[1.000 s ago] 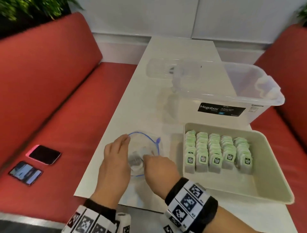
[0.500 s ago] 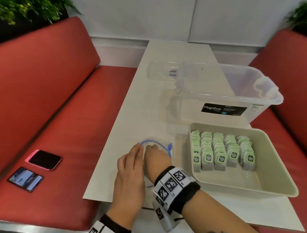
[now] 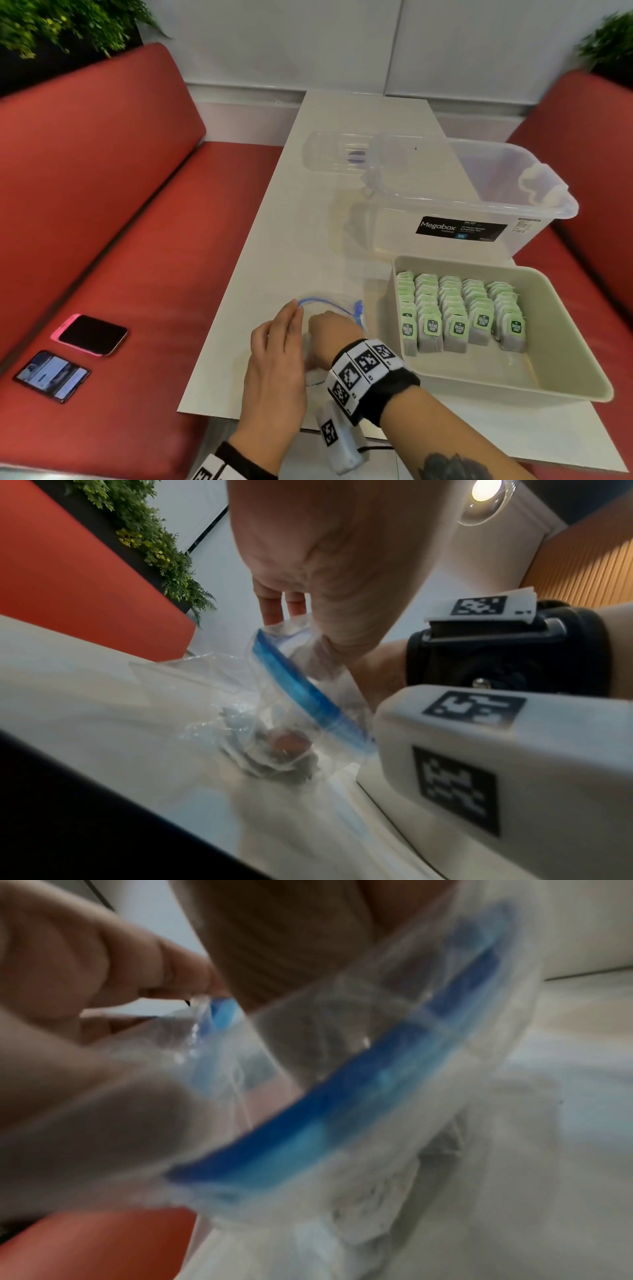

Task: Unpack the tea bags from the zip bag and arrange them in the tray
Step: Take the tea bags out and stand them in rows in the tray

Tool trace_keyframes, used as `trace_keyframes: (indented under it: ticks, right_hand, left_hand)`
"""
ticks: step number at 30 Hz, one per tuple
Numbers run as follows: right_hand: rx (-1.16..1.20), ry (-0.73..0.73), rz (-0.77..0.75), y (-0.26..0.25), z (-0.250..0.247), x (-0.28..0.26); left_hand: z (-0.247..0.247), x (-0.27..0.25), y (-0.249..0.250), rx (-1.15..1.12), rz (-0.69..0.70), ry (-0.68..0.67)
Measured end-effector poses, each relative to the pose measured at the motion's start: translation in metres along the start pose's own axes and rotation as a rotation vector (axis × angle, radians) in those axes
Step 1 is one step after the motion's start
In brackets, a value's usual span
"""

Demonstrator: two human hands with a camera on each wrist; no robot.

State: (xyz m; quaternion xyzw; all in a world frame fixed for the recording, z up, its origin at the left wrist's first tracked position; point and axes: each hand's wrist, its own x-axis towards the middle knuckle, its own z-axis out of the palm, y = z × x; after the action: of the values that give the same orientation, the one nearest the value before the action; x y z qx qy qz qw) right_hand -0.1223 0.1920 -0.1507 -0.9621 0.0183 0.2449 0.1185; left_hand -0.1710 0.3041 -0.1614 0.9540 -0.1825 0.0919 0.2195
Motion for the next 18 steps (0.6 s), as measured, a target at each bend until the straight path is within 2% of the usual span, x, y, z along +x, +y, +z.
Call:
trace_keyframes:
  ticks: [4,6,9,14,18]
  right_hand:
    - [0.087,-0.136,0.018,0.001,0.000,0.000]
    - [0.138,-0.159,0.030,0.002,0.001,0.001]
    - [0.211,-0.136,0.023,0.002,0.004,0.001]
    - [0.123,-0.015,-0.011,0.001,0.013,-0.003]
    - [0.103,-0.011,-0.090,0.000,0.014,-0.005]
  left_hand:
    - [-0.001,-0.002,0.000,-0.007,0.005,-0.012]
    - [-0.001,-0.004,0.000,-0.007,0.008,-0.013]
    - [0.000,-0.004,0.000,-0.015,0.006,-0.019]
    - [0.002,-0.003,0.001,-0.032,0.006,-0.016]
    - [0.002,-0.002,0.002,-0.025,0.006,-0.010]
